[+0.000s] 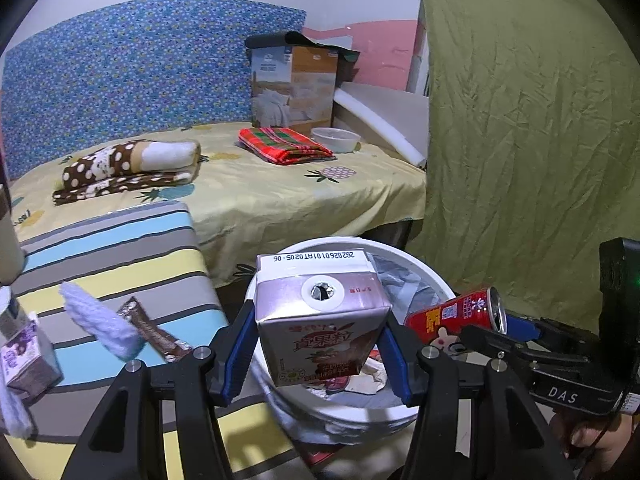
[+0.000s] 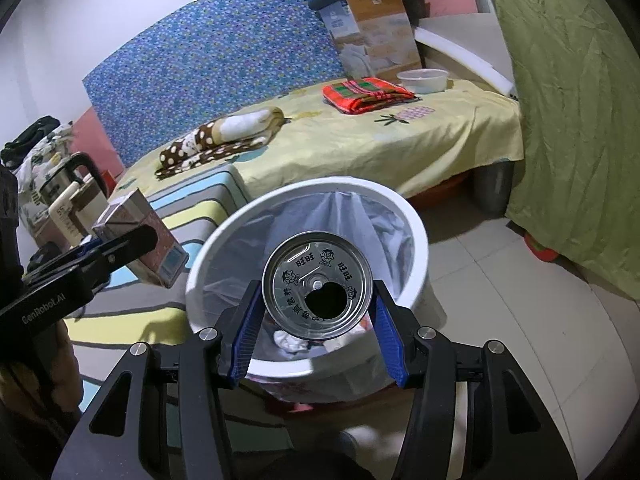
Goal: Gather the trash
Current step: 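Lift the carton and can and carry them over the white wastebasket, then open both grippers to drop the carton and can into the wastebasket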
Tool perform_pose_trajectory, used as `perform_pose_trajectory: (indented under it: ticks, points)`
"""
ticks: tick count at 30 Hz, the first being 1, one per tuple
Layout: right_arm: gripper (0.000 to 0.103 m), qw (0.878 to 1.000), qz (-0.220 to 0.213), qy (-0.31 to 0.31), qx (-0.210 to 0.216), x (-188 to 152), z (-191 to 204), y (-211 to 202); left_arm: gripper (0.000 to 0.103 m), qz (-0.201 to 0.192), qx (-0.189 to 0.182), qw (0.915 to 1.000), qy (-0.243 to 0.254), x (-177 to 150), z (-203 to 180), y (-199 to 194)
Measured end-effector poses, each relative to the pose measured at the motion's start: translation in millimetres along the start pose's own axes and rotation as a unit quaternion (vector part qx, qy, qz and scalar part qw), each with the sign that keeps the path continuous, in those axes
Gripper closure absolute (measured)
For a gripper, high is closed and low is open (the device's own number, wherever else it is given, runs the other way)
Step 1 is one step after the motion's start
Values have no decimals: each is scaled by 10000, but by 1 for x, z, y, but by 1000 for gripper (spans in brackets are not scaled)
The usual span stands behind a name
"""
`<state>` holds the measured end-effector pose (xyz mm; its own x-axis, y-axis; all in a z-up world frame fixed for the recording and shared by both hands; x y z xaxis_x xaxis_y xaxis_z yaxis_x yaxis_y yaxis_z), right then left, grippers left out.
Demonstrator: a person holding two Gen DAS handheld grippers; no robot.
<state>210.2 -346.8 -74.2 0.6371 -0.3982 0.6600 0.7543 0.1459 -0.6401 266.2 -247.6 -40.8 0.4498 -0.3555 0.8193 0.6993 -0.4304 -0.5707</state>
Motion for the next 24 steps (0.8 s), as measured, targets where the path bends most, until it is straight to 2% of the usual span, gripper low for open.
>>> perform_pose_trajectory:
  ticks: [13,24]
  points:
    - [48,9989,188,-65,-414,-2,-13,12,46,371,-356,9986,-103,-16,-6,39]
    - [47,9967,-6,-25,-809,4,-24,6,45,380,-172,9990,-156,-22,4,32]
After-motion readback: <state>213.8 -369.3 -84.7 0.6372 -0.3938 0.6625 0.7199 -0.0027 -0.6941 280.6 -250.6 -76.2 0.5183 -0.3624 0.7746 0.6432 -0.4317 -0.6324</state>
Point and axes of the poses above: each gripper's, at about its wrist camera, not at the fingertips, and y roughly the way its jaws point, z to its left, x to its top, the point moved 10 cm from there along y, roughly the way its jaws point, and after that the axes turned 14 degrees about y, right-handed, at the moved point
